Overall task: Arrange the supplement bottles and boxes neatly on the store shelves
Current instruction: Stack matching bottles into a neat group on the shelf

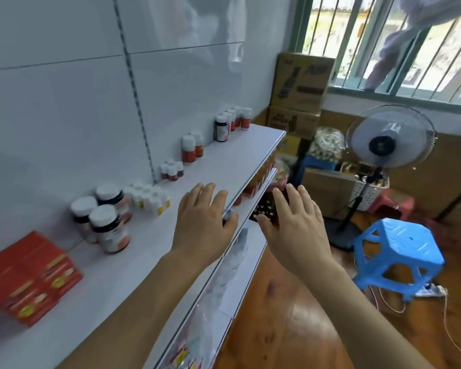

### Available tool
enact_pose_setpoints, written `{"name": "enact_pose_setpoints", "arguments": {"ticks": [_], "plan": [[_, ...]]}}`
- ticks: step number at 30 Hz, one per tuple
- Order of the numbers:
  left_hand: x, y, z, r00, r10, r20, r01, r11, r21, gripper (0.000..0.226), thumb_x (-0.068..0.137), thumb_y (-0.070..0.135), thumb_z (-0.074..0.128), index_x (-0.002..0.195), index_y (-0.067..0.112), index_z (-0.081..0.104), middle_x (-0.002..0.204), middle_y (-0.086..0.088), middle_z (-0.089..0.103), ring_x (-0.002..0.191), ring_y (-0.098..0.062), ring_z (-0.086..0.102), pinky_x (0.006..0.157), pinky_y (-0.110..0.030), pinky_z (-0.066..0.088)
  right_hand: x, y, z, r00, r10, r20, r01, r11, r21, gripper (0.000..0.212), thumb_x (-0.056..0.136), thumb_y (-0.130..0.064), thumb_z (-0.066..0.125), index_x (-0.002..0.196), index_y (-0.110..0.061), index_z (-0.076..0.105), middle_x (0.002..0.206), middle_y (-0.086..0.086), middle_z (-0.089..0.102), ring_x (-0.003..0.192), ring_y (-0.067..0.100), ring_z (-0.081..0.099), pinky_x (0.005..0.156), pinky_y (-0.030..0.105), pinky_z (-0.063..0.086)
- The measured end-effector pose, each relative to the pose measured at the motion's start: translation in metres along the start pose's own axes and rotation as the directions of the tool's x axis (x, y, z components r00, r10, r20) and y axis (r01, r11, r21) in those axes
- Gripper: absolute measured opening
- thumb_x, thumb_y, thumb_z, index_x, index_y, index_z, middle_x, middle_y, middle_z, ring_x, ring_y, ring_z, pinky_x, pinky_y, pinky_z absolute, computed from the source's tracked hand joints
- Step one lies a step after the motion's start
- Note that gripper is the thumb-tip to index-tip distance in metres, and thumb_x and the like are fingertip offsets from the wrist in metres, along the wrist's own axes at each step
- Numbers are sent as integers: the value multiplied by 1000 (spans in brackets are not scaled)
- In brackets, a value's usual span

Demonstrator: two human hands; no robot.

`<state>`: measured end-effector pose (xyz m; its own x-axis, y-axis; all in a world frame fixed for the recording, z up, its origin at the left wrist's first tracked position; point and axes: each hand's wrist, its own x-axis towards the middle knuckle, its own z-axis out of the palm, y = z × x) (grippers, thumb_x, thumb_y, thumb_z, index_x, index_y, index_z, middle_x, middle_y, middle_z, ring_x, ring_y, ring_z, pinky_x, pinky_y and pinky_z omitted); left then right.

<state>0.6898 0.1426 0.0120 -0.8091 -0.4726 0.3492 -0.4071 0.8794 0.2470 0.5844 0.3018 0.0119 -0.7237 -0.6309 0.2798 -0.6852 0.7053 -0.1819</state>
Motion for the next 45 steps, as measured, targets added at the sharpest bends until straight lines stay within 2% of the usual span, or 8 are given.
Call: {"name": "enact_pose_setpoints", "arguments": {"ticks": [6,10,23,30,34,38,41,45], "plan": [[119,42,56,998,-60,29,60,998,-4,57,100,51,39,151,23,37,161,-3,29,149,-24,19,122,-39,15,112,85,16,997,-69,28,69,998,-8,76,97,-65,15,158,-21,24,166,9,21,155,31,8,125,48,16],[186,53,85,991,-130,30,130,991,-9,58,100,51,40,151,24,37,161,-2,28,149,-22,18,122,-37,14,190,124,24,994,-103,44,102,995,14,69,101,-61,29,158,-23,22,166,7,21,155,30,7,125,49,15],[418,18,198,967,-255,-30,253,966,-44,58,100,51,41,147,19,43,158,-4,35,147,-22,27,121,-40,24,439,178,100,958,-224,177,223,974,25,72,101,-63,28,160,-26,9,169,4,9,156,28,0,126,47,10],[505,-5,231,951,-307,-46,306,952,-29,52,97,44,51,138,12,53,145,-9,50,137,-28,40,115,-44,34,557,191,138,938,-292,189,285,957,60,73,101,-61,31,160,-23,12,168,6,14,155,29,3,124,44,8],[549,-19,250,930,-351,-107,351,936,-18,42,94,37,61,125,9,61,125,-9,62,117,-31,55,99,-48,48,621,197,170,906,-378,190,364,926,106,71,101,-57,36,159,-21,15,165,5,23,154,30,11,124,43,13],[591,-15,271,903,-404,-145,404,914,-31,34,92,31,64,119,11,63,120,-6,63,106,-30,59,88,-42,52,687,208,202,865,-476,159,450,875,178,67,99,-50,48,155,-21,25,156,4,38,147,28,26,119,39,25],[620,-9,283,878,-460,-131,456,888,-62,36,95,32,60,125,12,60,129,-3,59,113,-27,58,87,-40,52,731,212,219,838,-528,140,482,836,263,64,97,-44,54,152,-20,31,147,4,47,141,27,35,114,37,32],[655,-2,298,821,-558,-120,553,830,-77,40,97,35,55,134,19,54,134,6,56,119,-18,55,85,-29,45,785,211,241,773,-604,195,517,777,359,65,97,-39,59,153,-18,32,146,7,48,138,32,38,109,39,37]]}}
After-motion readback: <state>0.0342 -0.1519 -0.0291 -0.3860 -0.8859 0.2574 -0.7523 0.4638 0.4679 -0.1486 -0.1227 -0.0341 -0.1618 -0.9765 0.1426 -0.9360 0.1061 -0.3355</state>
